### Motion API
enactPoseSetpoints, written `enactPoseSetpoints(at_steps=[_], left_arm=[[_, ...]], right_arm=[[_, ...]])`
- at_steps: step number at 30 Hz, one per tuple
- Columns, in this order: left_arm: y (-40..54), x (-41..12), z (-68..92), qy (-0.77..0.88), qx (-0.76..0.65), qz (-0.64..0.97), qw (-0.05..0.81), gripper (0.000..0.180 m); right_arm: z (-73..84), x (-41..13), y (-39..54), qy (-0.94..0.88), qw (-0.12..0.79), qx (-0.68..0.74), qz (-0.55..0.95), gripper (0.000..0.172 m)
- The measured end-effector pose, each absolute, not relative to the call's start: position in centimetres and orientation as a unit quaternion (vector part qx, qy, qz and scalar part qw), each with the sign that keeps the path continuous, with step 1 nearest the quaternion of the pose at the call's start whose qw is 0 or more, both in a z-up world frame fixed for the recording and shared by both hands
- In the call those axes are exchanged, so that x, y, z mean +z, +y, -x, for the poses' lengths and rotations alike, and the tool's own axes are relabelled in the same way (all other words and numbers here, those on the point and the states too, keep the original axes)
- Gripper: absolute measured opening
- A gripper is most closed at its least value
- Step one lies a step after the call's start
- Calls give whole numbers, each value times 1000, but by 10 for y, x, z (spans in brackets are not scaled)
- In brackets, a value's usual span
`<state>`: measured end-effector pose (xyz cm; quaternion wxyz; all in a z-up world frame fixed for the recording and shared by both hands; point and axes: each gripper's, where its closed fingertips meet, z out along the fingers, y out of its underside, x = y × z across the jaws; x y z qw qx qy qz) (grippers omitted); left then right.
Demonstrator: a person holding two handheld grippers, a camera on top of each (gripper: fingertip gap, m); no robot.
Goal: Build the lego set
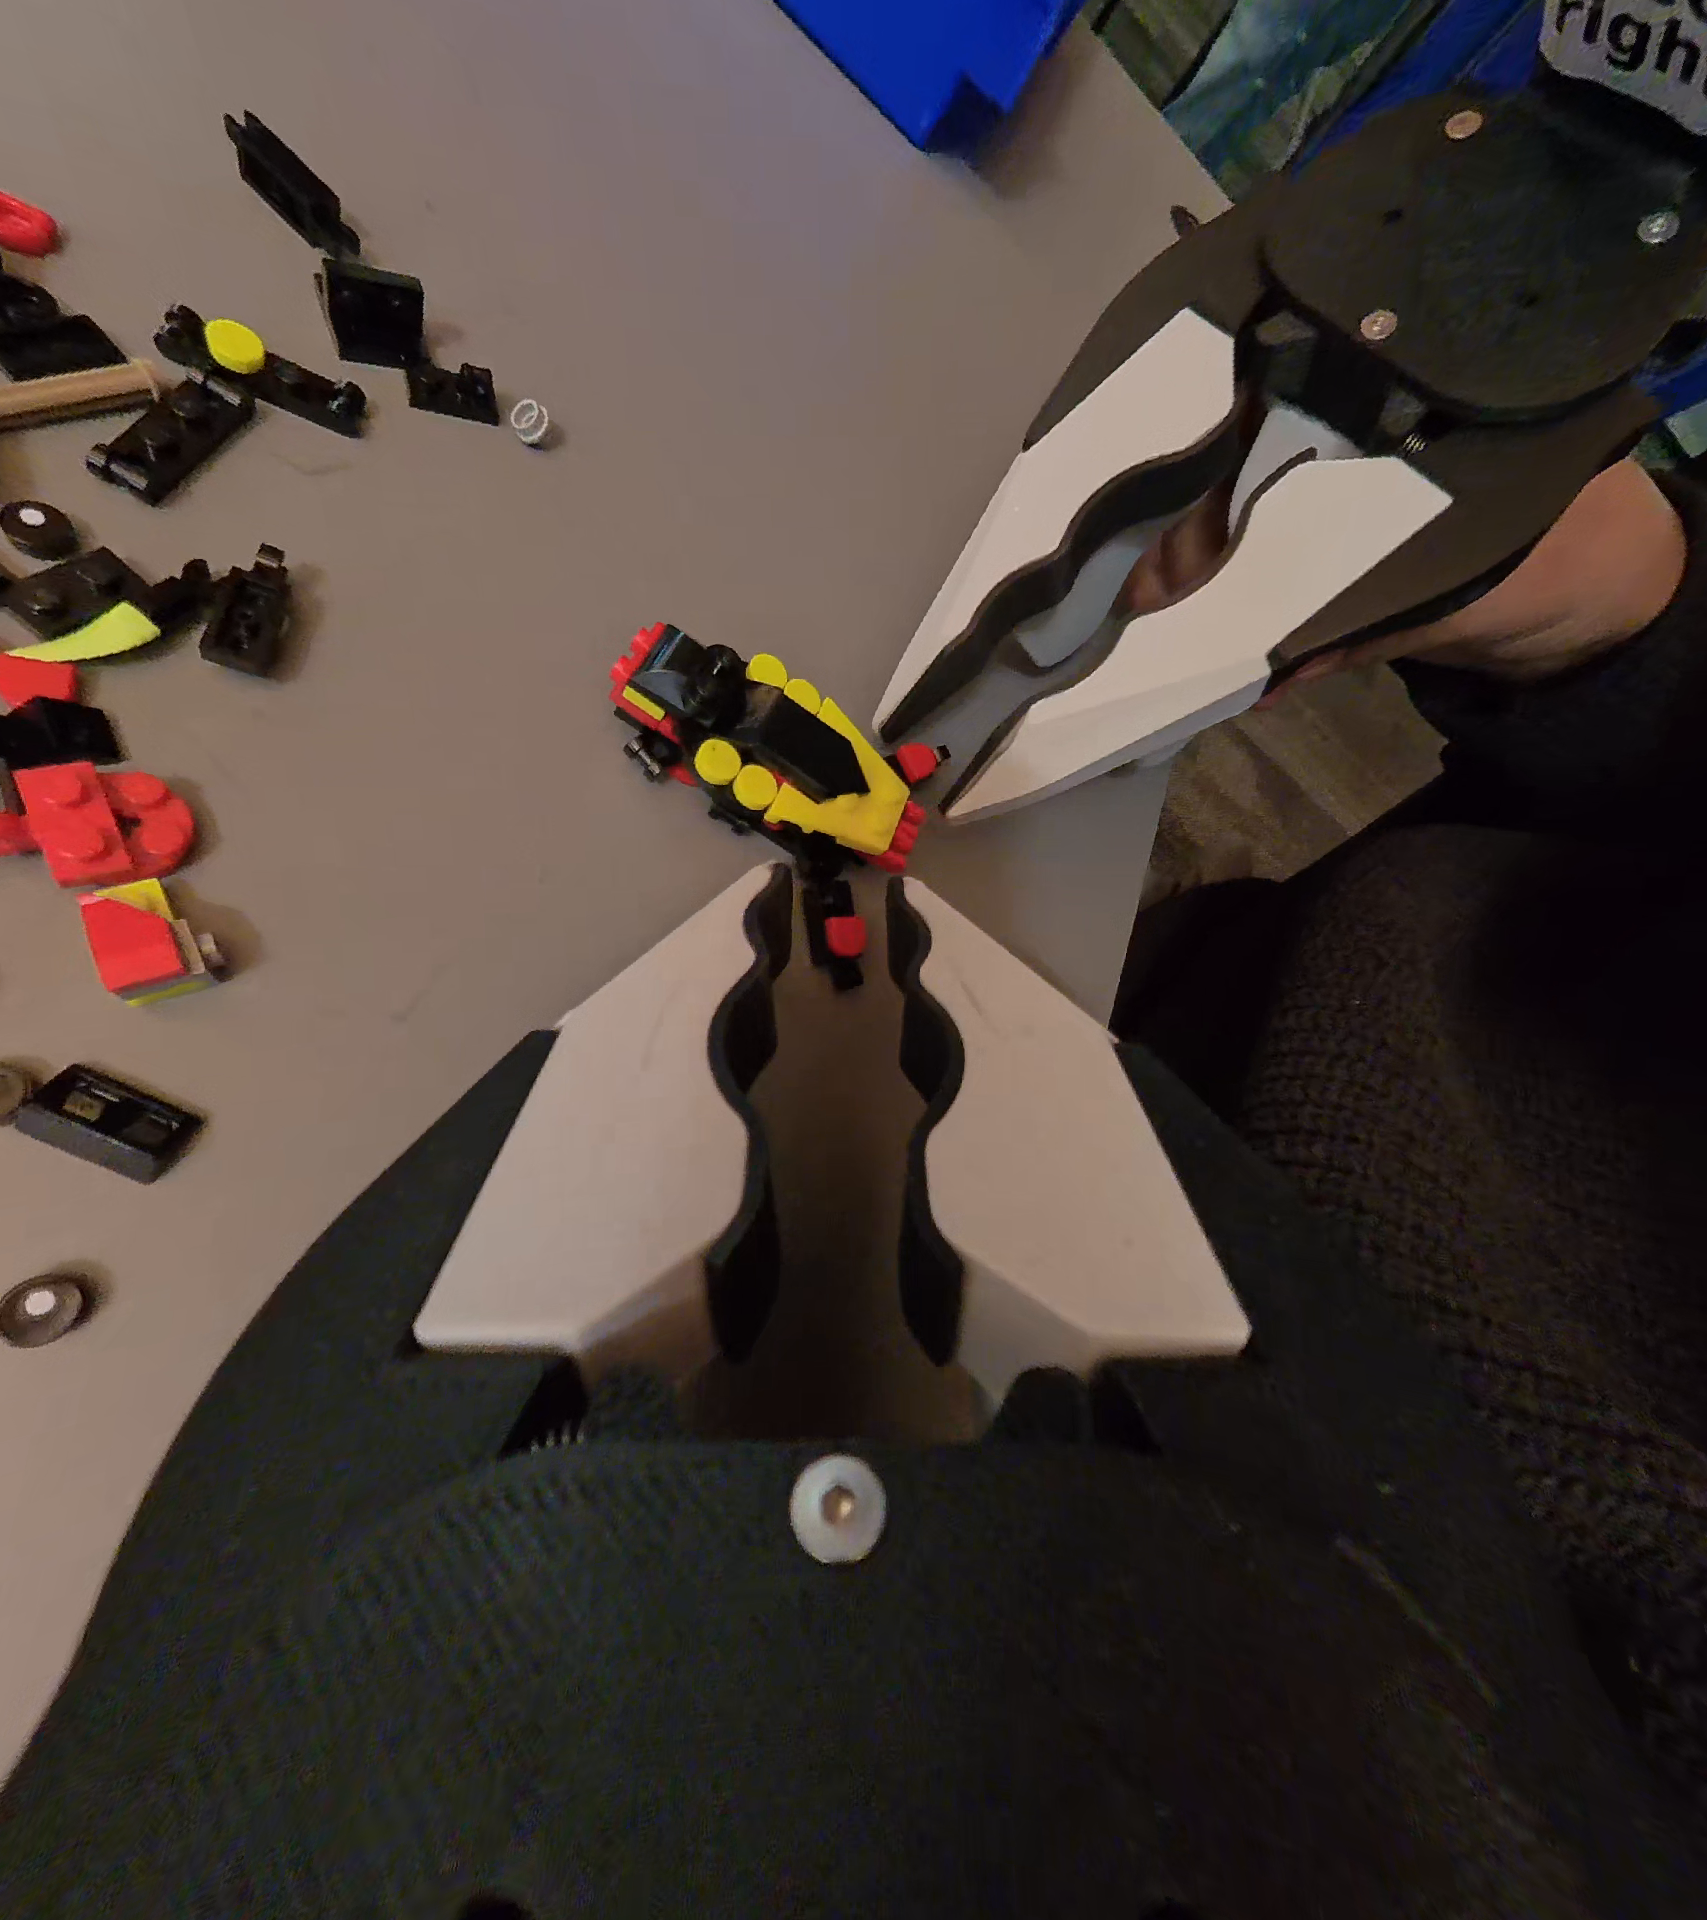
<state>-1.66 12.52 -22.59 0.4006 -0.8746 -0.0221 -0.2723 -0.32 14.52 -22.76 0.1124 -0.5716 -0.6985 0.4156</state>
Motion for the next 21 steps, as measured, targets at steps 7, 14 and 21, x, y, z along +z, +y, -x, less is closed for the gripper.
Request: enactPoseSetpoints(at_steps=[7, 14, 21], left_arm=[[125, -223, 30, -26, -248, 876, 413, 13], [125, -220, 58, -67, -238, 870, 427, 13], [124, -223, 67, -69, -222, 874, 426, 12]], right_arm=[[6, -218, 186, -670, 184, 391, 604, 14], [5, -213, 195, -650, 185, 406, 615, 13], [5, -215, 185, -671, 181, 401, 596, 13]])
